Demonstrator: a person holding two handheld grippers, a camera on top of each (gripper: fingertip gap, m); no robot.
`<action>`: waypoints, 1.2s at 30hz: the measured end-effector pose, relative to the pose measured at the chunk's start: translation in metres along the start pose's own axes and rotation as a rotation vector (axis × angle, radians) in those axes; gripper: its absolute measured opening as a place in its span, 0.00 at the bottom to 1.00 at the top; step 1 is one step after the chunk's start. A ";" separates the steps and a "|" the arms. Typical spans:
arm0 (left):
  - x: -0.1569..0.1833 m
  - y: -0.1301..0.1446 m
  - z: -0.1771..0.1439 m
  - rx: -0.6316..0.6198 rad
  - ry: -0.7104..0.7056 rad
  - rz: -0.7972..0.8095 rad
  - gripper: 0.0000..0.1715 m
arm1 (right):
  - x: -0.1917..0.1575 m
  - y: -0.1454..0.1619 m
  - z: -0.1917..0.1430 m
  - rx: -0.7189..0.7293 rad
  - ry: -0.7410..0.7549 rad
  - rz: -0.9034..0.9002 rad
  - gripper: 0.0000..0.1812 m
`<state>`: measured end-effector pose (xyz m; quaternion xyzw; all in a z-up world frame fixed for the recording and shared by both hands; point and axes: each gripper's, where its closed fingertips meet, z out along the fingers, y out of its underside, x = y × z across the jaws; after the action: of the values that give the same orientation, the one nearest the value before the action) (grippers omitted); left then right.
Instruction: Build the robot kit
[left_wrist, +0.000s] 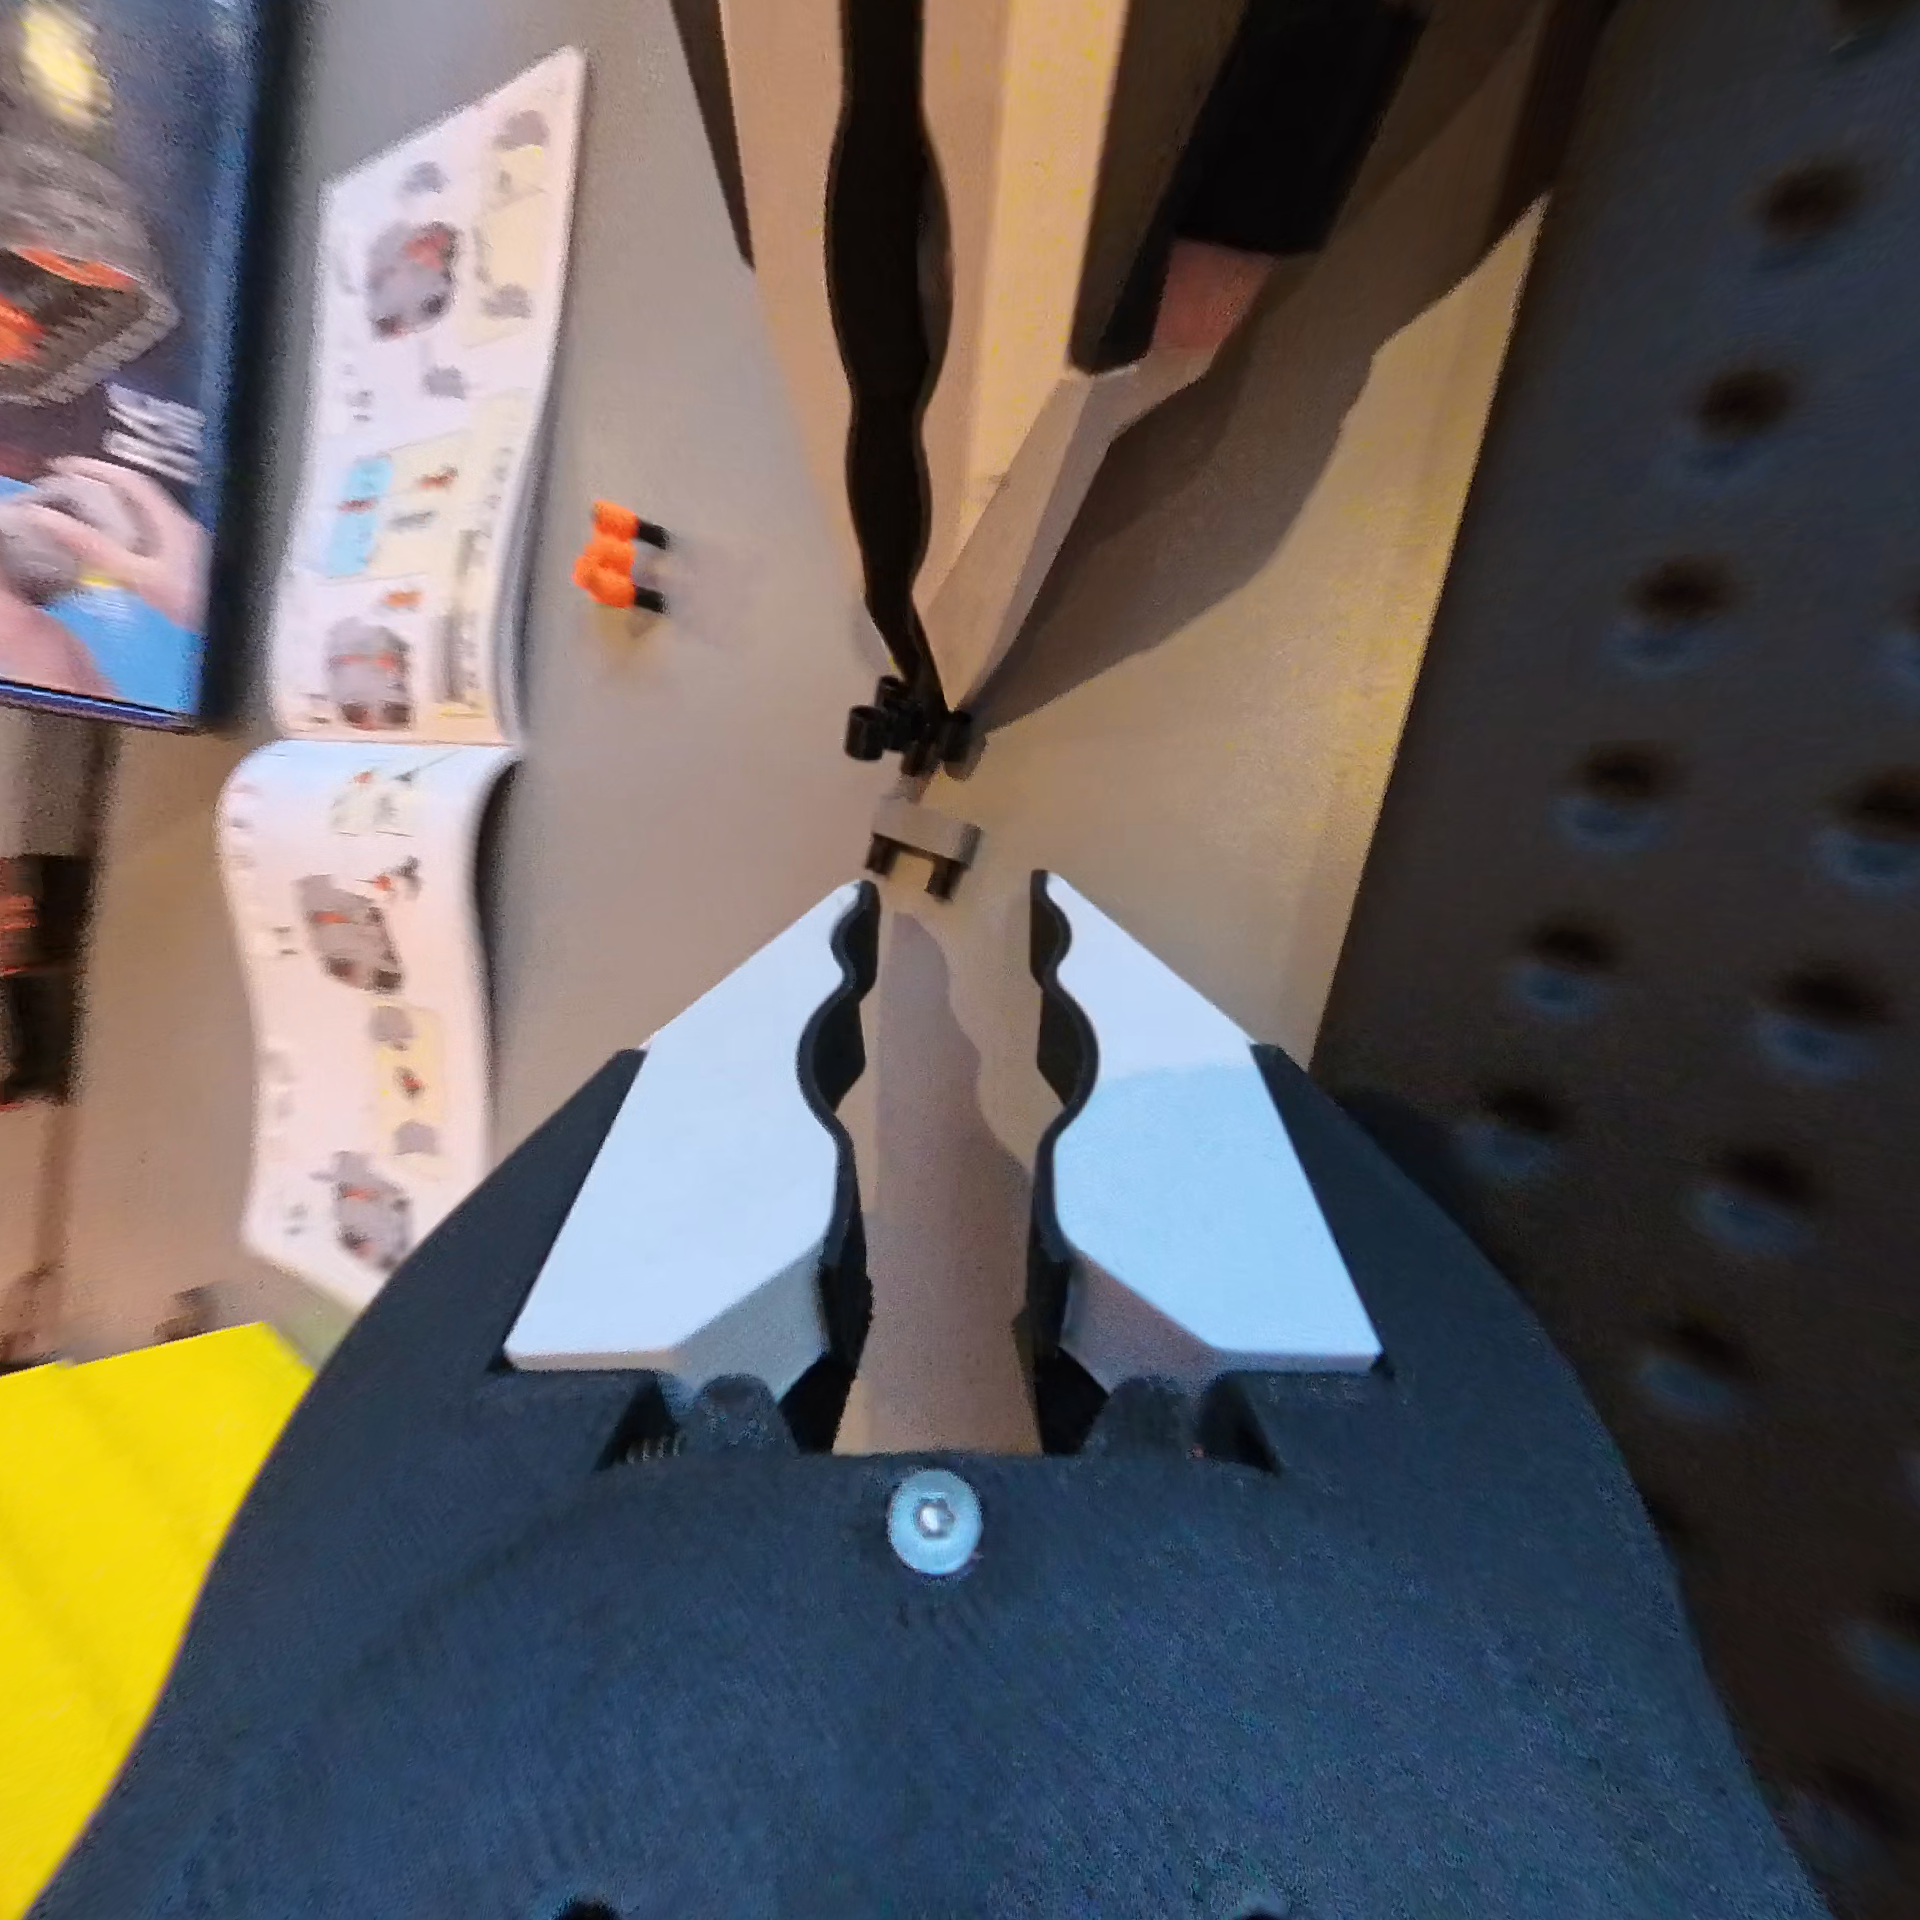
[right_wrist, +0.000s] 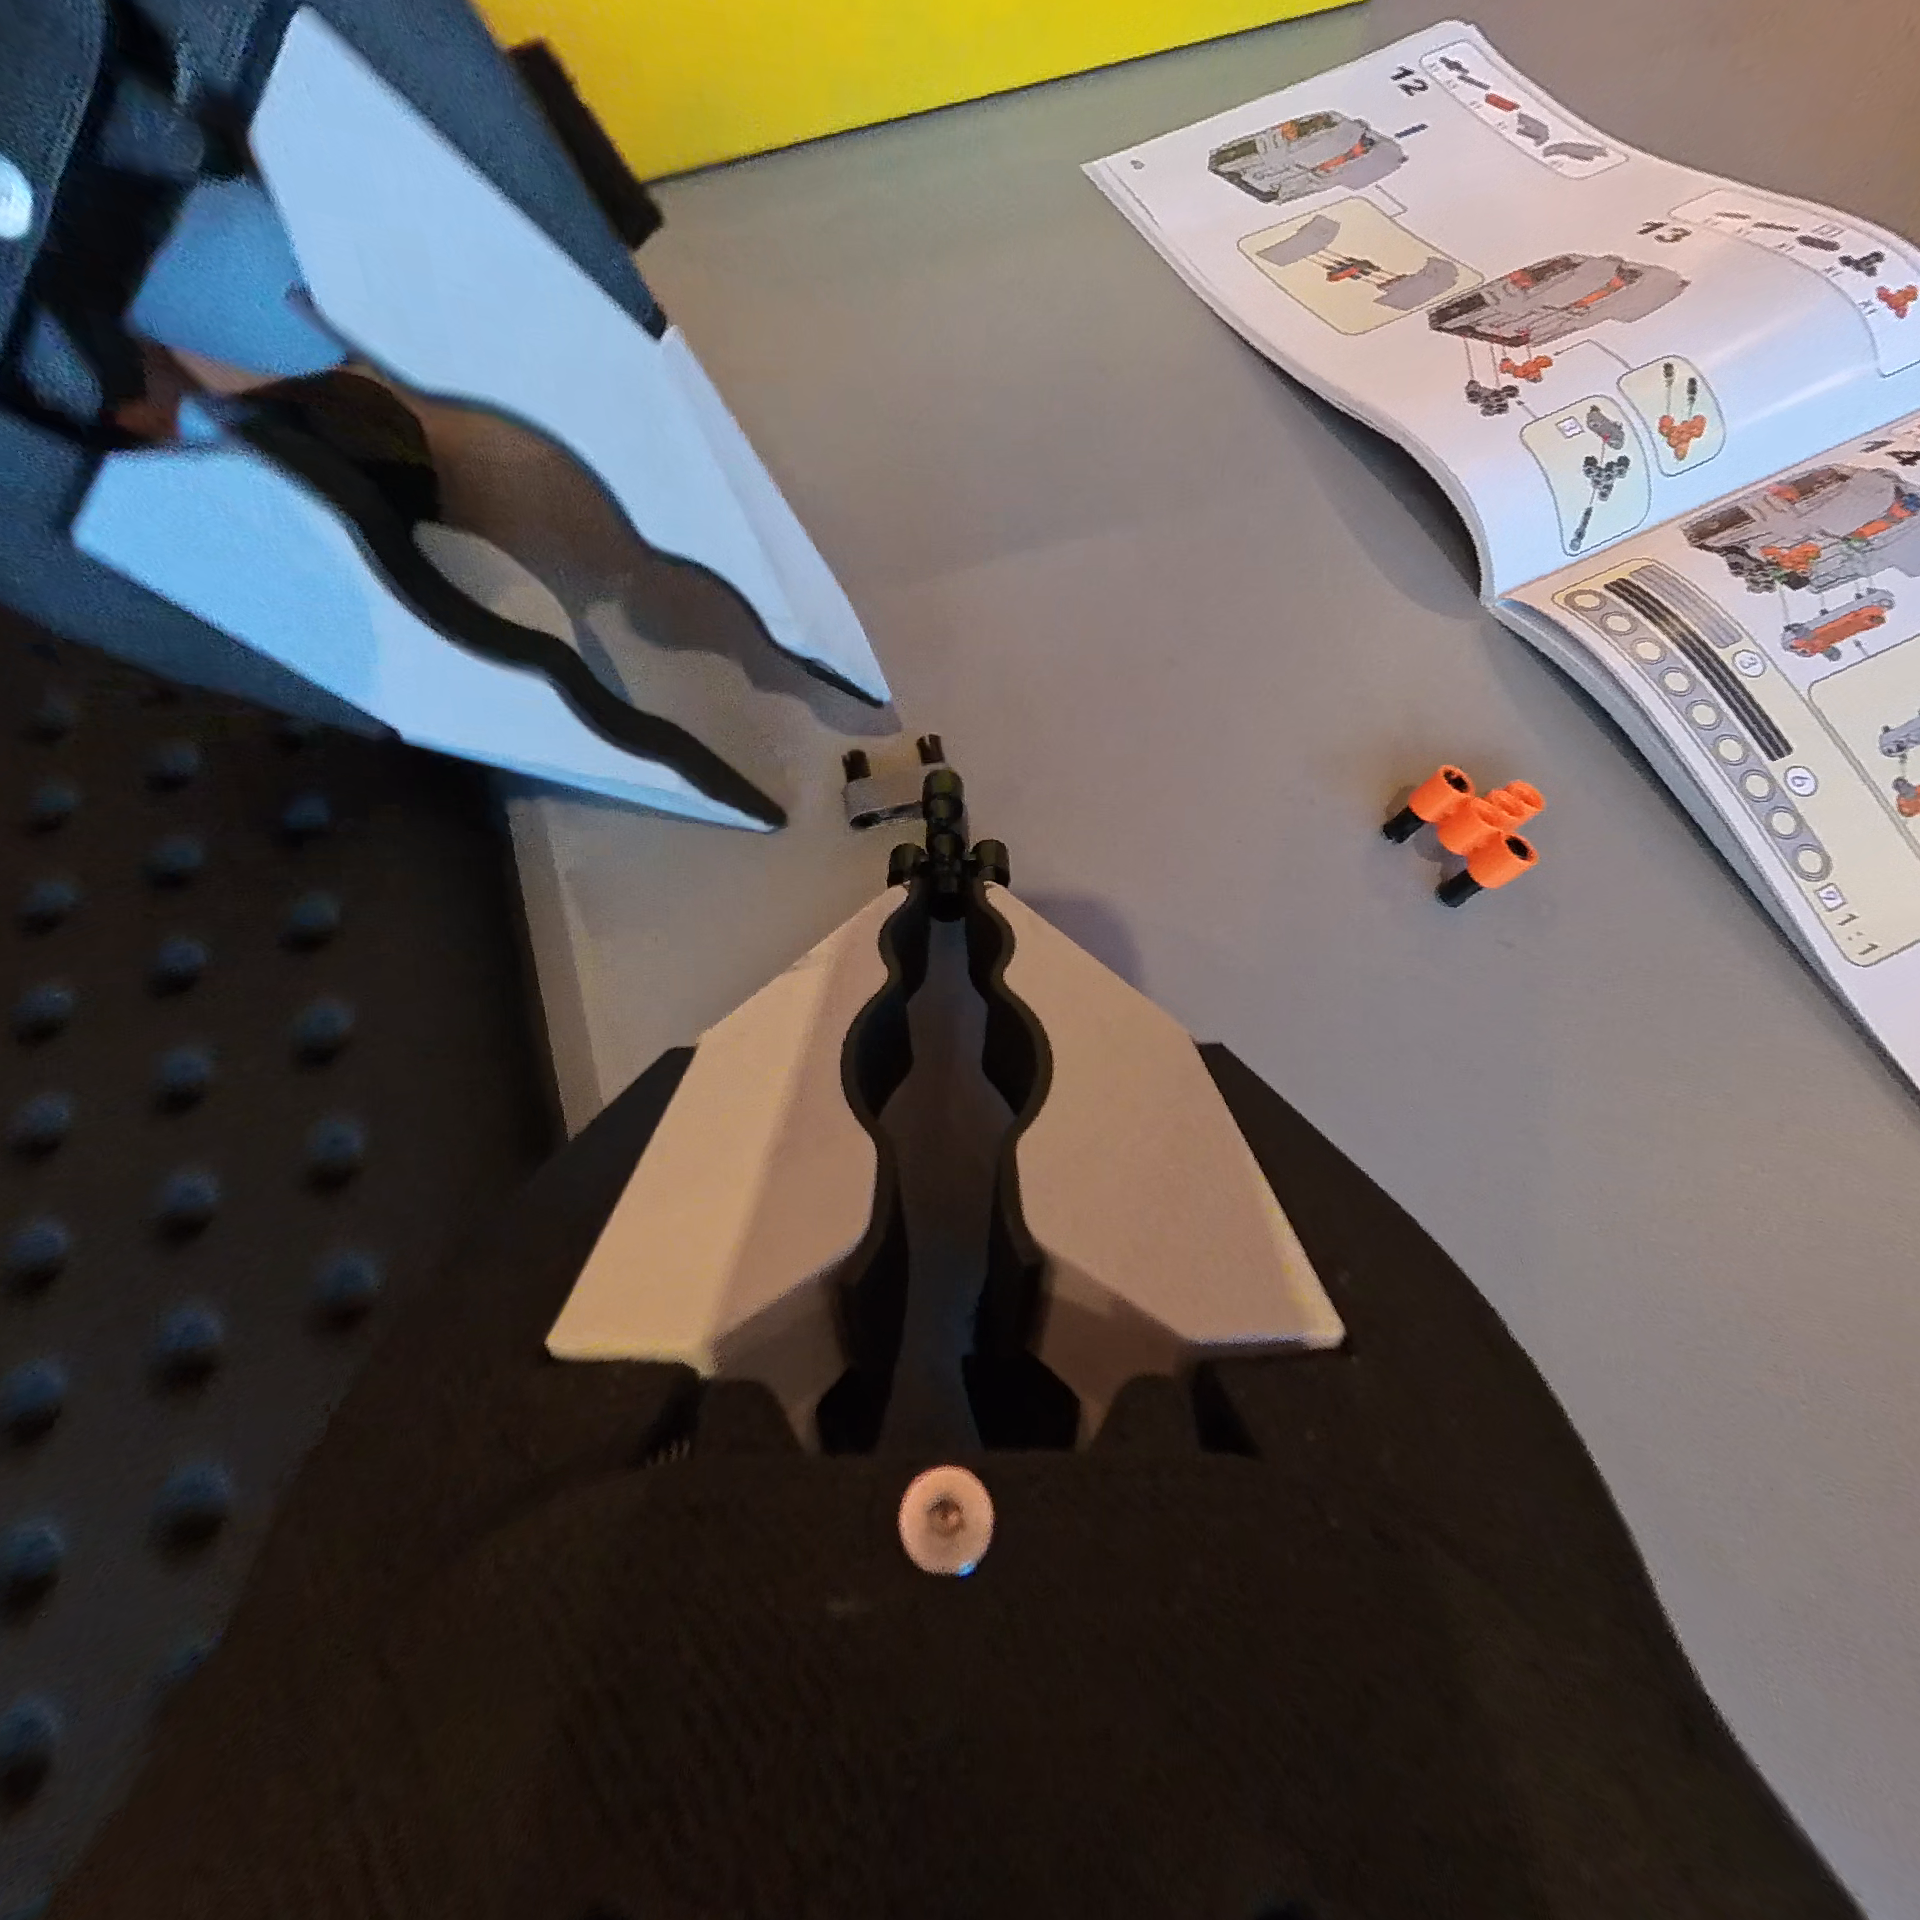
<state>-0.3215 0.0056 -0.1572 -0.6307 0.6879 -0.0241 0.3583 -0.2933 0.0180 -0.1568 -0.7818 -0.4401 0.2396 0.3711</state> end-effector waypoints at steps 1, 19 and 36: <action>0.002 0.001 -0.002 0.008 0.068 -0.035 0.15 | 0.000 0.001 -0.001 -0.002 -0.001 -0.012 0.03; -0.003 -0.005 0.014 0.061 0.431 -0.100 0.12 | -0.005 0.013 -0.009 -0.032 -0.057 -0.127 0.03; 0.000 -0.008 0.015 0.070 0.498 -0.007 0.18 | -0.003 0.014 -0.010 -0.041 -0.110 -0.055 0.03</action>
<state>-0.3065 0.0103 -0.1644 -0.5947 0.7517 -0.2038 0.1993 -0.2811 0.0068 -0.1620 -0.7623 -0.4861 0.2630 0.3367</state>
